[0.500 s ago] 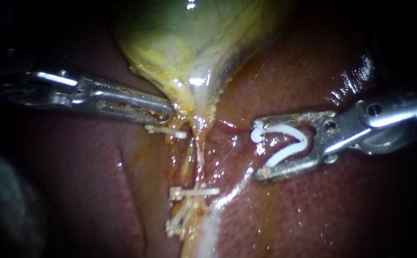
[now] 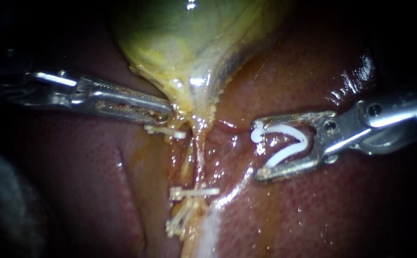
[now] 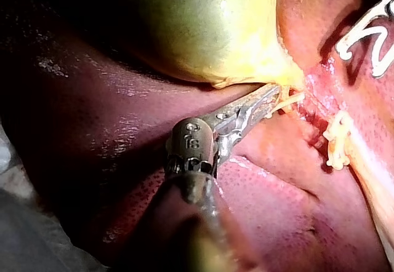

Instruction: Clipping second clip right tube

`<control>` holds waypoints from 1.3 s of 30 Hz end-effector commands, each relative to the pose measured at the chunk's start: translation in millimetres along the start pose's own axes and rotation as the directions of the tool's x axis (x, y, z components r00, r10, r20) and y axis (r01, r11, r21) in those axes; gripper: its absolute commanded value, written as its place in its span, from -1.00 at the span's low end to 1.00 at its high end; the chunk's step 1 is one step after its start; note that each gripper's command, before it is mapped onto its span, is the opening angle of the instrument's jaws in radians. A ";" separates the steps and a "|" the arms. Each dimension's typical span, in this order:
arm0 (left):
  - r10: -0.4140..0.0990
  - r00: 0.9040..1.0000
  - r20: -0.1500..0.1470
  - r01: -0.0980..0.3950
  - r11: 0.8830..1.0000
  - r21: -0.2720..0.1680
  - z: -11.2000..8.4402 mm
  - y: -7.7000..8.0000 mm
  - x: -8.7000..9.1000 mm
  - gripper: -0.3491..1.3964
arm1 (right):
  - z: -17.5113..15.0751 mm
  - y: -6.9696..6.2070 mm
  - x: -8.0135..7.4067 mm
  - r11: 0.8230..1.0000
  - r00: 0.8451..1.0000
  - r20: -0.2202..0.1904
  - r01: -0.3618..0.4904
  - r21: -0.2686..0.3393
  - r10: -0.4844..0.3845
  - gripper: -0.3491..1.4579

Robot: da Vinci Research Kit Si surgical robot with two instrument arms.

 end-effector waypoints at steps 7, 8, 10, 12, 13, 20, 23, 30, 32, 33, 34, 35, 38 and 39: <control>-0.008 1.000 -0.011 0.009 1.000 0.015 -4.1 0.3 1.2 -1.00 | 0.0 -0.1 0.1 1.000 1.000 0.000 0.000 0.000 0.000 -0.06; -0.010 1.000 -0.014 0.011 1.000 0.019 -4.8 0.4 1.5 -1.00 | 0.0 -0.1 0.1 1.000 1.000 0.000 0.000 0.000 0.000 -0.06; -0.017 0.999 -0.028 0.017 1.000 0.026 -6.4 0.8 2.1 -1.00 | 0.0 -0.1 0.1 1.000 1.000 0.000 0.000 0.000 0.000 -0.06; -0.023 0.999 -0.041 0.024 0.999 0.031 -7.7 1.1 2.7 -1.00 | 0.0 -0.1 0.1 1.000 1.000 0.000 0.000 0.000 0.000 -0.06; -0.022 0.999 -0.049 0.023 0.999 0.031 -8.5 1.3 3.0 -1.00 | 0.0 -0.1 0.1 1.000 1.000 0.000 0.000 0.000 0.000 -0.06; -0.015 0.998 -0.061 0.017 0.999 0.037 -10.1 1.8 3.6 -1.00 | 0.0 -0.1 0.1 1.000 1.000 0.000 -0.001 0.000 0.001 -0.06; -0.015 0.998 -0.062 0.017 0.999 0.038 -10.1 1.8 3.5 -1.00 | 0.0 -0.1 0.2 1.000 1.000 0.000 -0.001 0.000 0.001 -0.06; -0.016 0.998 -0.062 0.018 0.999 0.038 -10.3 1.8 3.4 -1.00 | 0.5 -0.3 0.8 1.000 1.000 0.000 0.003 0.000 -0.003 -0.06; -0.016 0.998 -0.062 0.018 0.999 0.039 -10.4 1.8 3.4 -1.00 | 0.9 -0.4 1.2 1.000 1.000 0.002 0.001 0.007 -0.001 -0.06; -0.016 0.998 -0.063 0.019 0.999 0.039 -10.4 1.8 3.4 -1.00 | 1.1 -0.5 1.4 1.000 1.000 0.002 0.001 0.009 -0.001 -0.06; -0.016 0.998 -0.063 0.019 0.999 0.040 -10.4 1.8 3.4 -1.00 | 1.5 -0.5 1.7 1.000 1.000 0.002 0.000 0.010 0.000 -0.06; -0.016 0.998 -0.063 0.019 0.999 0.040 -10.4 1.8 3.4 -1.00 | 1.7 -0.6 1.9 1.000 1.000 0.003 -0.001 0.012 0.001 -0.06; -0.017 0.998 -0.063 0.020 0.999 0.041 -10.4 1.8 3.4 -1.00 | 2.5 -0.5 2.5 1.000 1.000 0.002 -0.021 0.014 0.021 -0.06; -0.017 0.998 -0.063 0.020 0.999 0.041 -10.4 1.8 3.4 -1.00 | 2.8 -0.5 2.6 0.999 0.999 0.002 -0.039 0.017 0.039 -0.06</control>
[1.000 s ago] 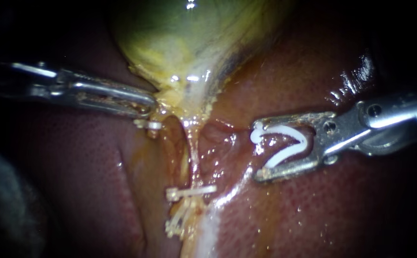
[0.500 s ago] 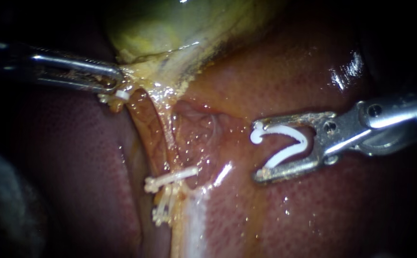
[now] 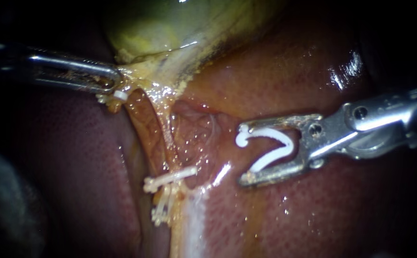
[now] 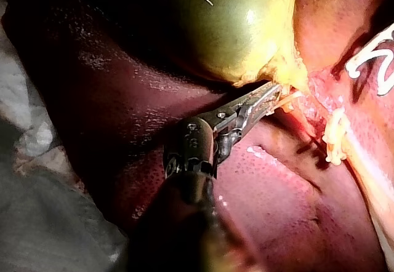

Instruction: Clipping second clip right tube

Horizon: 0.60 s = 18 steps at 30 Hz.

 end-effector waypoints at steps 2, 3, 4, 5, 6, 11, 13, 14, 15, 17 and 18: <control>-0.001 1.000 -0.001 0.001 1.000 0.001 0.0 0.0 0.0 -1.00 | 0.7 0.1 0.2 0.999 0.999 -0.001 -0.042 0.007 0.042 -0.06; -0.001 1.000 -0.001 0.001 1.000 0.001 0.0 0.0 0.0 -1.00 | 0.9 0.2 0.4 0.999 0.999 -0.002 -0.054 0.006 0.054 -0.06; -0.001 1.000 -0.001 0.001 1.000 0.001 0.0 0.0 0.0 -1.00 | 1.3 0.3 0.6 0.997 0.997 -0.004 -0.079 0.005 0.079 -0.06; -0.001 1.000 -0.001 0.001 1.000 0.001 0.0 0.0 0.0 -1.00 | 1.6 0.4 0.7 0.995 0.995 -0.003 -0.097 0.003 0.097 -0.06; -0.001 1.000 -0.001 0.001 1.000 0.001 0.0 0.0 0.0 -1.00 | 1.9 0.4 0.9 0.994 0.994 -0.004 -0.110 0.002 0.110 -0.06; -0.001 1.000 -0.001 0.001 1.000 0.002 0.0 0.1 0.0 -1.00 | 3.6 0.8 1.3 0.981 0.981 -0.009 -0.192 0.010 0.192 -0.06; -0.001 1.000 -0.001 0.001 1.000 0.002 0.0 0.1 0.0 -1.00 | 4.2 1.0 1.2 0.978 0.978 -0.012 -0.208 0.011 0.208 -0.06; -0.002 1.000 -0.001 0.002 1.000 0.002 0.0 0.2 0.0 -1.00 | 4.7 1.1 1.2 0.974 0.974 -0.012 -0.225 0.012 0.225 -0.07; -0.002 1.000 -0.001 0.002 1.000 0.002 0.0 0.2 0.0 -1.00 | 5.0 1.2 1.1 0.972 0.972 -0.013 -0.236 0.011 0.236 -0.07; -0.002 1.000 -0.002 0.002 1.000 0.003 0.0 0.3 0.0 -1.00 | 5.8 1.5 0.9 0.965 0.965 -0.013 -0.263 0.014 0.263 -0.07; -0.002 1.000 -0.002 0.002 1.000 0.003 0.0 0.3 0.0 -1.00 | 6.1 1.7 0.8 0.963 0.963 -0.013 -0.268 0.013 0.268 -0.07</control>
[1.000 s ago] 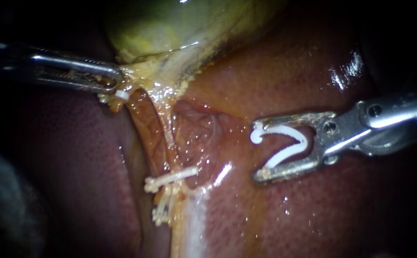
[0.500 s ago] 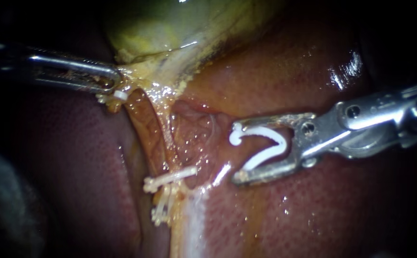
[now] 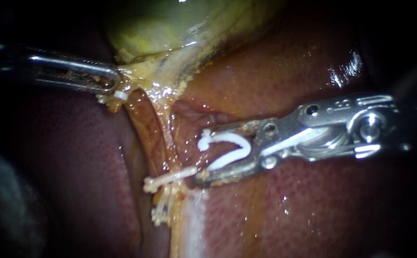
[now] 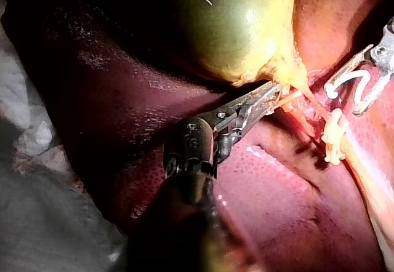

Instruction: Clipping second clip right tube

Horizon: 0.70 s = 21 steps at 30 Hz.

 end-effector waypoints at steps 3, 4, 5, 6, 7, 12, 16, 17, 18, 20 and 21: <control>0.000 1.000 0.000 0.000 1.000 0.001 0.0 0.1 0.0 -1.00 | 1.0 0.6 -0.3 1.000 1.000 -0.003 -0.023 -0.006 0.023 -0.07; 0.000 1.000 0.000 0.000 1.000 0.001 0.0 0.1 0.0 -1.00 | 1.3 0.8 -0.4 1.000 1.000 -0.003 -0.029 -0.007 0.029 -0.07; -0.001 1.000 0.000 0.001 1.000 0.001 0.0 0.1 0.0 -1.00 | 1.5 1.1 -0.5 0.999 0.999 -0.007 -0.040 -0.008 0.040 -0.07; -0.001 1.000 0.000 0.001 1.000 0.001 0.0 0.1 0.0 -1.00 | 1.9 1.3 -0.7 0.999 0.999 -0.010 -0.051 -0.006 0.051 -0.07; -0.001 1.000 0.000 0.001 1.000 0.001 0.1 0.2 0.0 -1.00 | 2.3 1.6 -0.8 0.998 0.998 -0.010 -0.061 0.000 0.061 -0.07; -0.001 1.000 -0.001 0.001 1.000 0.002 0.1 0.2 0.0 -1.00 | 3.7 2.6 -1.2 0.993 0.991 -0.059 -0.114 0.042 0.116 -0.07; -0.001 1.000 -0.001 0.001 1.000 0.002 0.1 0.2 0.0 -1.00 | 4.6 2.8 -0.9 0.984 0.982 -0.093 -0.155 0.086 0.162 -0.06; -0.001 1.000 -0.001 0.001 1.000 0.002 0.1 0.2 0.0 -1.00 | 4.8 2.8 -0.9 0.982 0.979 -0.102 -0.164 0.098 0.174 -0.06; -0.001 1.000 -0.001 0.001 1.000 0.002 0.1 0.2 0.0 -1.00 | 5.1 2.8 -0.8 0.978 0.976 -0.113 -0.172 0.115 0.185 -0.06; -0.001 1.000 -0.001 0.001 1.000 0.002 0.1 0.2 0.0 -1.00 | 5.4 2.7 -0.6 0.974 0.971 -0.127 -0.186 0.131 0.202 -0.07; -0.001 1.000 -0.001 0.001 1.000 0.002 0.1 0.2 0.0 -1.00 | 5.7 2.7 -0.5 0.972 0.969 -0.133 -0.190 0.137 0.208 -0.07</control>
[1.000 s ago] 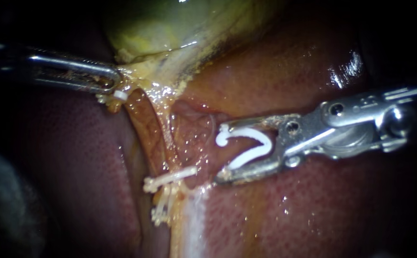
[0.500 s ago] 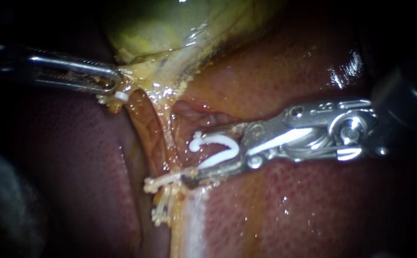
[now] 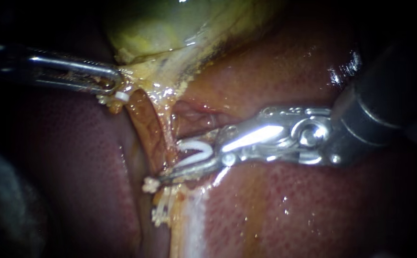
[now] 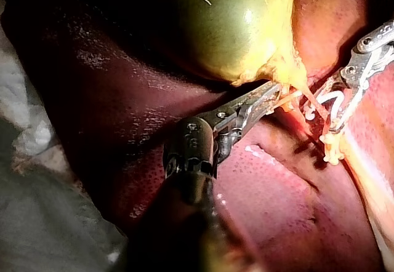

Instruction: Clipping second clip right tube

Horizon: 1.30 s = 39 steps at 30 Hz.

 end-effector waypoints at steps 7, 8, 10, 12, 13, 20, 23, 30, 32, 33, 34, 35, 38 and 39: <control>0.000 1.000 0.000 0.000 1.000 0.000 0.0 0.0 0.0 -1.00 | 1.2 0.0 -0.2 0.999 0.999 -0.024 -0.031 0.037 0.032 -0.07; 0.000 1.000 0.000 0.000 1.000 0.000 0.0 0.0 0.0 -1.00 | 1.3 0.0 -0.2 0.999 0.999 -0.024 -0.030 0.041 0.031 -0.07; 0.000 1.000 0.000 0.000 1.000 0.000 0.0 0.0 0.0 -1.00 | 1.5 -0.1 -0.2 0.998 0.999 -0.024 -0.029 0.049 0.030 -0.07; 0.000 1.000 0.000 0.000 1.000 0.000 0.0 0.0 0.0 -1.00 | 1.6 -0.1 -0.2 0.997 0.999 -0.035 -0.039 0.064 0.041 -0.07; 0.000 1.000 0.000 0.000 1.000 0.000 0.0 0.0 0.0 -1.00 | 1.7 -0.2 -0.2 0.996 0.998 -0.044 -0.043 0.073 0.046 -0.07; 0.000 1.000 0.000 0.000 1.000 0.001 0.0 0.0 0.0 -1.00 | 1.7 -1.2 0.0 0.991 0.994 -0.088 -0.051 0.127 0.063 -0.07; 0.000 1.000 0.000 0.000 1.000 0.001 0.0 0.0 0.0 -1.00 | 1.7 -2.1 0.2 0.987 0.991 -0.114 -0.046 0.156 0.065 -0.07; 0.000 1.000 0.000 0.000 1.000 0.001 0.0 0.0 -0.1 -1.00 | 1.2 -4.8 1.1 0.976 0.989 -0.132 -0.040 0.212 0.069 -0.07; 0.000 1.000 0.000 0.000 1.000 0.001 0.0 0.0 -0.1 -1.00 | 1.1 -5.6 1.2 0.974 0.990 -0.121 -0.038 0.225 0.066 -0.07; 0.000 1.000 0.000 0.000 1.000 0.001 0.0 0.0 -0.1 -1.00 | 1.1 -5.9 1.2 0.973 0.991 -0.117 -0.037 0.229 0.065 -0.07; 0.000 1.000 0.000 0.000 1.000 0.001 0.0 0.0 -0.1 -1.00 | 1.2 -6.1 1.2 0.972 0.991 -0.114 -0.036 0.233 0.064 -0.07; 0.000 1.000 0.000 0.000 1.000 0.001 0.0 0.0 -0.1 -1.00 | 1.2 -6.4 1.3 0.971 0.991 -0.114 -0.035 0.237 0.064 -0.07; 0.000 1.000 0.000 0.000 1.000 0.000 0.0 0.0 -0.1 -1.00 | 1.3 -6.8 1.2 0.969 0.991 -0.117 -0.034 0.243 0.064 -0.07; 0.000 1.000 0.000 0.000 1.000 0.000 0.0 0.0 -0.1 -1.00 | 1.3 -6.8 1.2 0.969 0.991 -0.117 -0.034 0.243 0.064 -0.07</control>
